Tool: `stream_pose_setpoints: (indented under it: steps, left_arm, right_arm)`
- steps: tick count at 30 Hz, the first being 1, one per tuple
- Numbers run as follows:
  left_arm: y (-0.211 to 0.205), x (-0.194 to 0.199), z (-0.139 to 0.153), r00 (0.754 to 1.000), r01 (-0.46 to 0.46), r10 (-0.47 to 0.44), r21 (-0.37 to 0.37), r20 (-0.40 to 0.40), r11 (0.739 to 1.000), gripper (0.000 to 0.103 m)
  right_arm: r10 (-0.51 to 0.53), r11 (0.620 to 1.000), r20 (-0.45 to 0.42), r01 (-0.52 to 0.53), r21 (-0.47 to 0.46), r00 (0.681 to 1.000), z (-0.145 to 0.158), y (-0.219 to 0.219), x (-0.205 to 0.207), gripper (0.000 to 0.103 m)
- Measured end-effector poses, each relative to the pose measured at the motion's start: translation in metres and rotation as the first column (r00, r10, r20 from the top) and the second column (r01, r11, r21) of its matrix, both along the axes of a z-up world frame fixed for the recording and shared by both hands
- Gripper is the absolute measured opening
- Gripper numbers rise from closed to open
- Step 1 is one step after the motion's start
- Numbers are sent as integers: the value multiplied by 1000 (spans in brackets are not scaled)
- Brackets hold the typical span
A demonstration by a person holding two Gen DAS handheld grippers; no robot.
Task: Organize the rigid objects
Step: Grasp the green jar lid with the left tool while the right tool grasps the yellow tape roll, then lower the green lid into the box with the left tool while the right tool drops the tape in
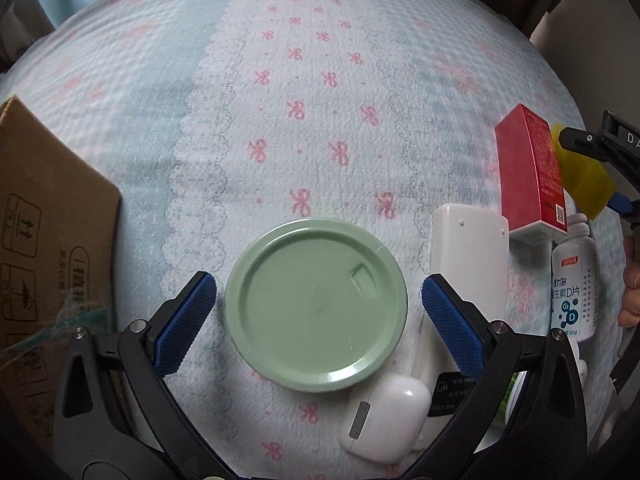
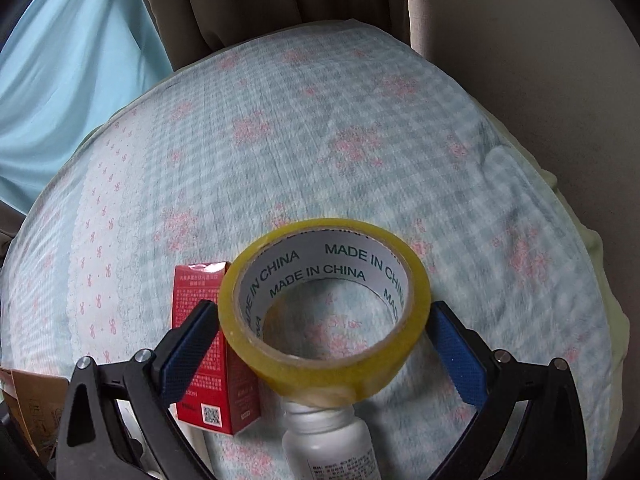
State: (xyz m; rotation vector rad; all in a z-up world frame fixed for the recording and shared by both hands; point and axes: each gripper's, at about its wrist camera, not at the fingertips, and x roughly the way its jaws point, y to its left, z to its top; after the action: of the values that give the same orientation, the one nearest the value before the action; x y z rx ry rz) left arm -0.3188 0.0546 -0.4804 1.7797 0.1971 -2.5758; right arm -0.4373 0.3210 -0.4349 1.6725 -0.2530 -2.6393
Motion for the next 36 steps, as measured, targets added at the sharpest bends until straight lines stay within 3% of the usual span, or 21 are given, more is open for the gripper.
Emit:
stream_pose_setpoints:
  steps: [6,9,22,27,36]
  left_arm:
    - [0,-5,-5,1000,0,0,8,11,1000,85]
    - [3,-4,-6,1000,22,-22,-34,-1,999,68]
    - [5,-2,2,1000,23,-23,-45,-17,999,68]
    - [2,9,28,998,16,-19,-41,-65,999,68]
    - [-10,54,112,989,-26,29,22,-148,999,68]
  right_arm:
    - [-40,999,5,40,-5,999,-7,3,-7,99]
    - [-48,999,-10,48,-8,999,-8,3,-4,98]
    - [-53,999,-44,53,8,998,-7,0,-1,97]
    - [-66,998,-79,66,-1,995,11,3,6,97]
    - [-3,1000,-181,6,14,983,95,-1,55,97]
